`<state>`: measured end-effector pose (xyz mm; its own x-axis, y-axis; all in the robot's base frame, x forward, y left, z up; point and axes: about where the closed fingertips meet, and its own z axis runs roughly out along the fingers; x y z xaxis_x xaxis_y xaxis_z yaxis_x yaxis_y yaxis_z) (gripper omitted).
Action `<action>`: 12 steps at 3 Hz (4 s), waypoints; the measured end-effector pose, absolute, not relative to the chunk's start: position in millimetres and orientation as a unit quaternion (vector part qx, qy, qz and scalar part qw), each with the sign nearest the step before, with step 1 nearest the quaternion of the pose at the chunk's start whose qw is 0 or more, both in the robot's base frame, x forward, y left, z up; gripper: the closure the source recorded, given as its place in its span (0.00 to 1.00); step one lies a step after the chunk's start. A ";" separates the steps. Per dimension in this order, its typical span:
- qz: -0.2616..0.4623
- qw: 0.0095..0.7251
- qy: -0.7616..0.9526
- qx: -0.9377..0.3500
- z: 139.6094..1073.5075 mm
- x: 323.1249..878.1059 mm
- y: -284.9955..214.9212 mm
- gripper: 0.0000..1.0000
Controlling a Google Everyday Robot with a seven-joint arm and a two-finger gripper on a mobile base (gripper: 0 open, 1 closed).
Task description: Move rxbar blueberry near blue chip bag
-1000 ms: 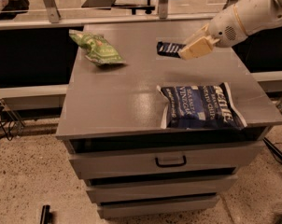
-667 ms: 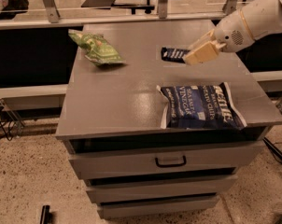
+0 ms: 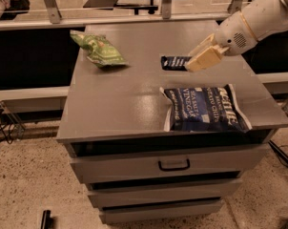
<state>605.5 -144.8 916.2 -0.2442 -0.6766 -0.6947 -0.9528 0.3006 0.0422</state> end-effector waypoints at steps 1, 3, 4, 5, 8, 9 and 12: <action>0.256 0.277 0.720 -0.583 908.7 610.1 -122.7 1.00; 0.283 0.282 0.648 -0.648 902.8 613.9 -79.4 1.00; 0.301 0.298 0.589 -0.688 909.2 607.8 -61.3 1.00; 0.301 0.299 0.590 -0.687 909.0 608.6 -60.7 1.00; 0.297 0.321 0.627 -0.645 926.5 598.6 -102.5 1.00; 0.283 0.332 0.642 -0.630 939.0 589.9 -127.2 1.00; 0.234 0.367 0.714 -0.549 947.2 554.1 -217.6 1.00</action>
Offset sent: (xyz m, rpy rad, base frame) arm 0.0111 0.0641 -0.0164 0.0253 -0.0505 0.3184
